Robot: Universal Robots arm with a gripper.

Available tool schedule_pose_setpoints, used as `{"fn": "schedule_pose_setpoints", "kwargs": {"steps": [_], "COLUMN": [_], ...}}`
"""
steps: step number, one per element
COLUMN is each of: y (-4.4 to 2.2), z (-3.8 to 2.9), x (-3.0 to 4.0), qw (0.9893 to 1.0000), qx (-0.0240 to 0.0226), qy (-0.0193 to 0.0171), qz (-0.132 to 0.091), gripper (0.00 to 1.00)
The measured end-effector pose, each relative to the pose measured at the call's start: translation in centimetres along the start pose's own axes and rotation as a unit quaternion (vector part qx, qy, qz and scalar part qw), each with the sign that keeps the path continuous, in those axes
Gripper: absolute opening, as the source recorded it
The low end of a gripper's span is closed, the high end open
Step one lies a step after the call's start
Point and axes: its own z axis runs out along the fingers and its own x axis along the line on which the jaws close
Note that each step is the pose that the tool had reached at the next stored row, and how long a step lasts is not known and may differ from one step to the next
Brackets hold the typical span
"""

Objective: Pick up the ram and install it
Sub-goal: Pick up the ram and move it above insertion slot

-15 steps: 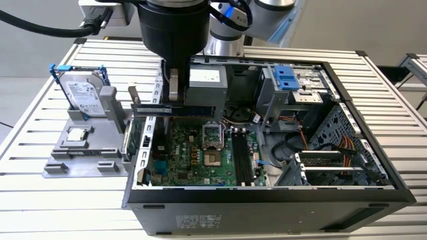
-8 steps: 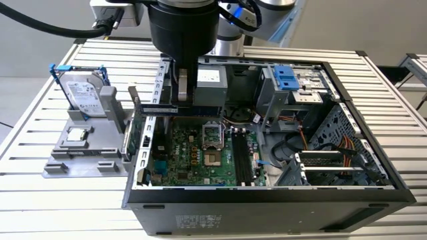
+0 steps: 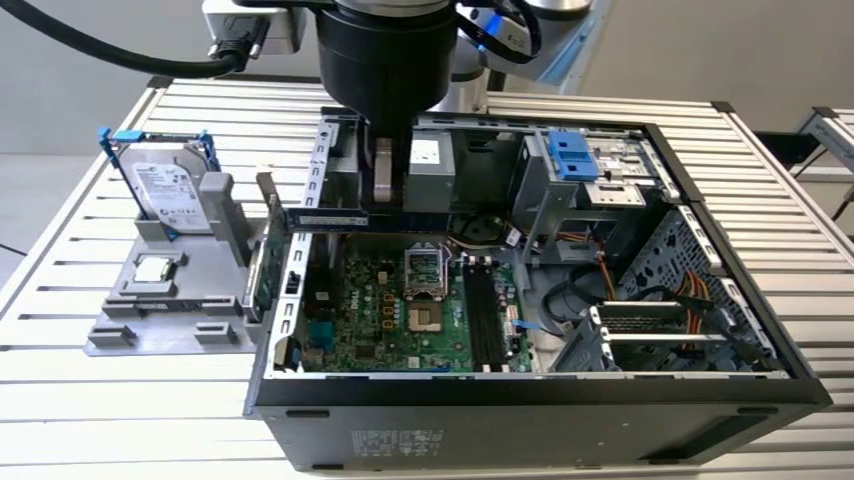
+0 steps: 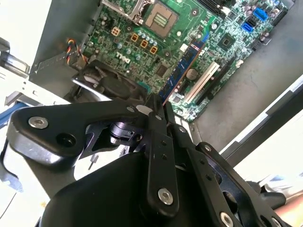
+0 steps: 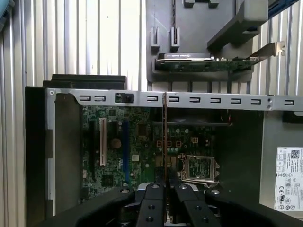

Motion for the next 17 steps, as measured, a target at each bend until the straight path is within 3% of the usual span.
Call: {"fn": "schedule_pose_setpoints", "kwargs": {"steps": [17], "y": [-2.63], "z": [-0.05], "x": [-0.01], "qw": [1.0000], "qx": [0.0000], "qy": [0.0000], "qz": [0.000], "gripper": [0.00]}}
